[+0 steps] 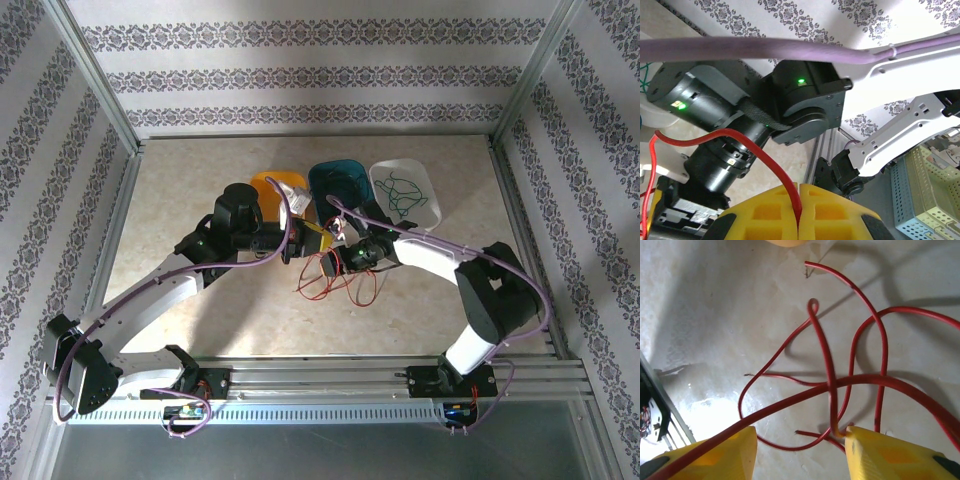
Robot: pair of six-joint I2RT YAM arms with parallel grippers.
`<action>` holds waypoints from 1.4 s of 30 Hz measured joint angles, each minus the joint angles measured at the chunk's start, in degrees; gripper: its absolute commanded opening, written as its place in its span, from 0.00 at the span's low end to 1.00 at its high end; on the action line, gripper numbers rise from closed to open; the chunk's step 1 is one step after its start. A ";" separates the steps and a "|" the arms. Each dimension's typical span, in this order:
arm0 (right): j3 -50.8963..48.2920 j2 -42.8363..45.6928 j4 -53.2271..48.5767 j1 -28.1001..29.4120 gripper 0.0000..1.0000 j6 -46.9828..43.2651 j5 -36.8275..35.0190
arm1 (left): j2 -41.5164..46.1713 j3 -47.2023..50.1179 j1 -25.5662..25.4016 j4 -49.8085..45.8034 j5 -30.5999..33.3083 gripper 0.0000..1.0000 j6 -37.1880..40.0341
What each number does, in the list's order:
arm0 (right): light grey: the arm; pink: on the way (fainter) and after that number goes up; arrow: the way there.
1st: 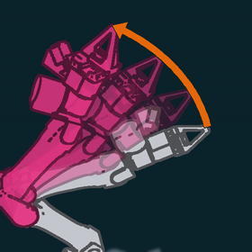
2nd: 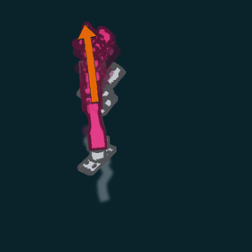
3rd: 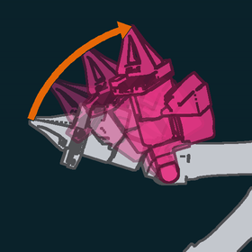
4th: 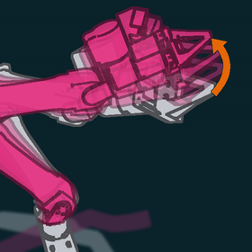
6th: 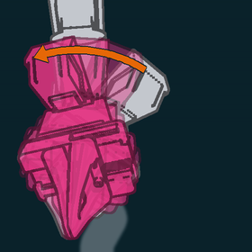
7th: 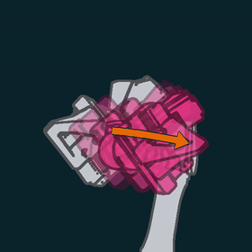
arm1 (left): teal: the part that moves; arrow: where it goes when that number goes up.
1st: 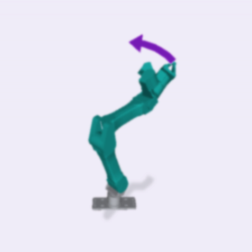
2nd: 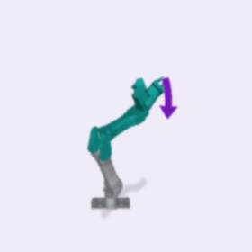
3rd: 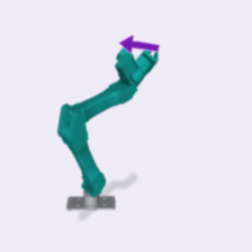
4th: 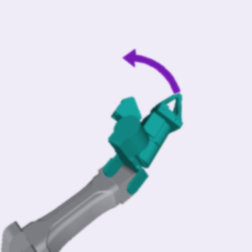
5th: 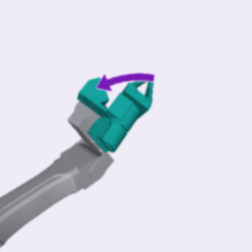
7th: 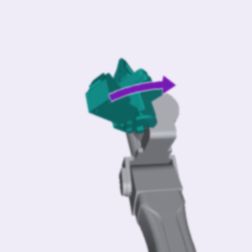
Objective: Untangle the cables
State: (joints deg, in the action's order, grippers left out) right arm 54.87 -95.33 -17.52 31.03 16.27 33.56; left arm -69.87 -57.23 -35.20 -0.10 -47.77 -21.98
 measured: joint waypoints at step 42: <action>-2.10 31.17 1.51 -11.76 0.00 5.60 -9.97 | 4.20 5.33 0.81 -6.75 8.90 0.00 5.53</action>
State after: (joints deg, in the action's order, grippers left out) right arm 52.77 -64.16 -16.01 19.27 21.87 23.59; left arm -65.67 -51.90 -34.39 -6.85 -38.87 -16.45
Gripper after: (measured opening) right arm 0.047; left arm 0.045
